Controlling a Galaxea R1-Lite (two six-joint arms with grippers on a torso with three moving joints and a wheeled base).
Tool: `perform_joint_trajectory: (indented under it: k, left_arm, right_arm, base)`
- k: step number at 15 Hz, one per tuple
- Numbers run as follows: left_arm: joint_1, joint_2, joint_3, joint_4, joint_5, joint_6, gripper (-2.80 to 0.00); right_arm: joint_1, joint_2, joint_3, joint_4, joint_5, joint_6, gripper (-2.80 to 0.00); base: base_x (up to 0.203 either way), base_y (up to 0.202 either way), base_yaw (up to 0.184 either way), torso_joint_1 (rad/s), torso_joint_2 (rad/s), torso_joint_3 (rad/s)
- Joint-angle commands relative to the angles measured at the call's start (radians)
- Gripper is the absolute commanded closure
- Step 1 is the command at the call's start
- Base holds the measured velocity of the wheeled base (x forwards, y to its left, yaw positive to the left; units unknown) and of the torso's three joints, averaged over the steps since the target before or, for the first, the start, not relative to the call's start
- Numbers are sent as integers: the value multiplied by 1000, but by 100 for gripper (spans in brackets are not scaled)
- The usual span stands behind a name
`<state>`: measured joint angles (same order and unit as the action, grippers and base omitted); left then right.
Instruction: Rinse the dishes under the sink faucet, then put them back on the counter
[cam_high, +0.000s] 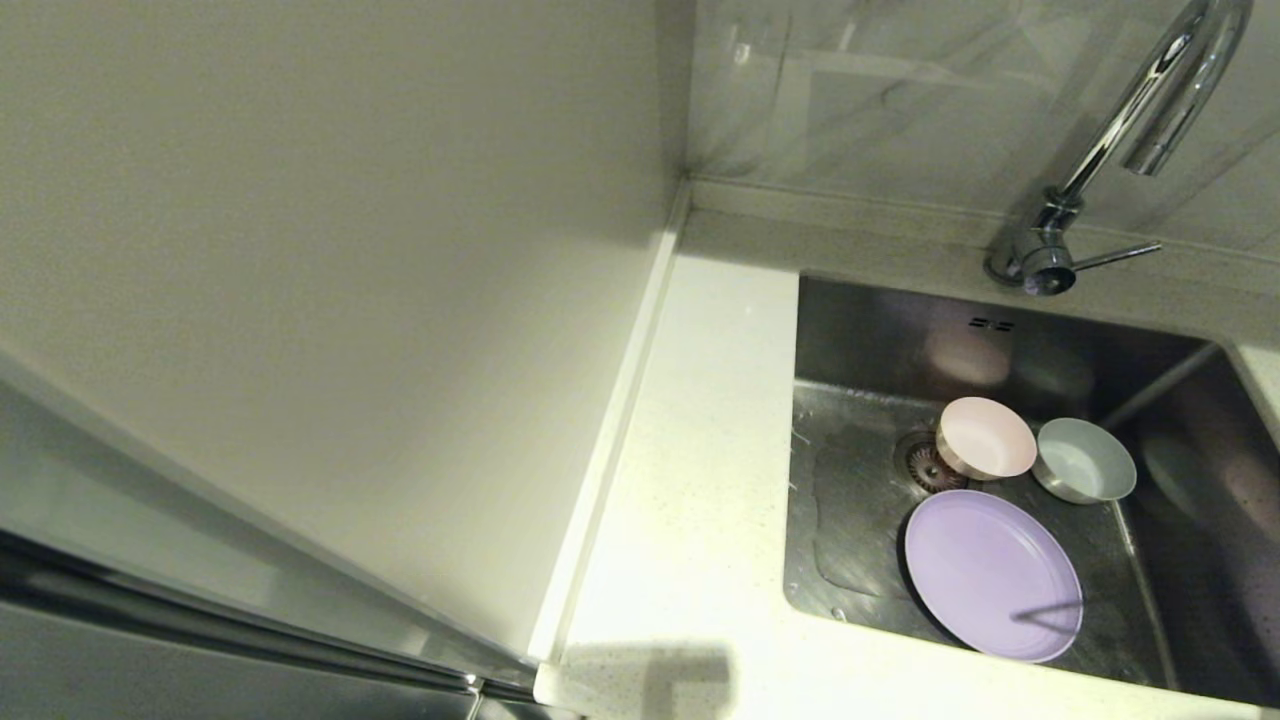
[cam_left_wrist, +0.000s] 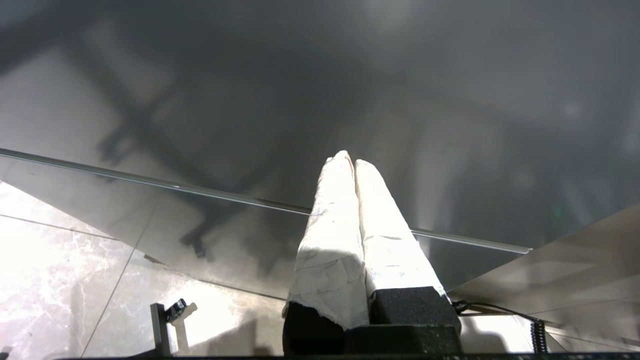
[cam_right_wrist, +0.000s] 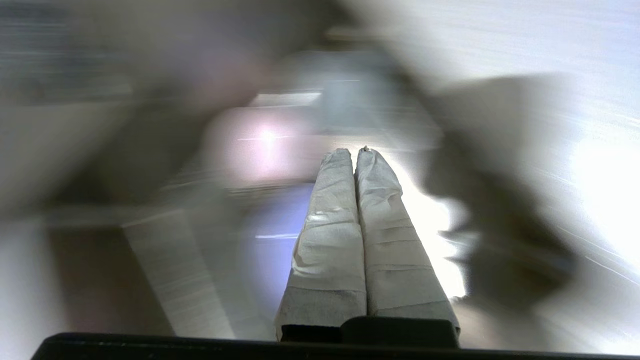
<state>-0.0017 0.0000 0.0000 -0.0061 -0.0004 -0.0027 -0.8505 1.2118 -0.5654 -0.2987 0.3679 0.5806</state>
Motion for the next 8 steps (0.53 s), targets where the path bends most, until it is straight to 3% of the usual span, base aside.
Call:
perform_joint_trajectory:
  k: [1, 2, 4, 6, 8]
  left_arm:
    - [0, 0, 3, 0, 0, 0, 0]
    - [0, 0, 3, 0, 0, 0, 0]
    - [0, 0, 3, 0, 0, 0, 0]
    - [0, 0, 3, 0, 0, 0, 0]
    - [0, 0, 2, 0, 0, 0, 0]
  right_arm:
    - [-27, -119, 77, 206, -297, -52, 0]
    - [-15, -133, 87, 343, -316, -57, 0]
    - [86, -140, 96, 474, -333, -33, 0]
    - [235, -131, 96, 502, -369, 30, 0]
    - [384, -88, 78, 508, -458, 80, 0]
  base:
    - [0, 0, 0, 0, 0, 0]
    - [0, 0, 0, 0, 0, 0]
    - [0, 0, 0, 0, 0, 0]
    - [0, 0, 0, 0, 0, 0]
    - [0, 0, 0, 0, 0, 0]
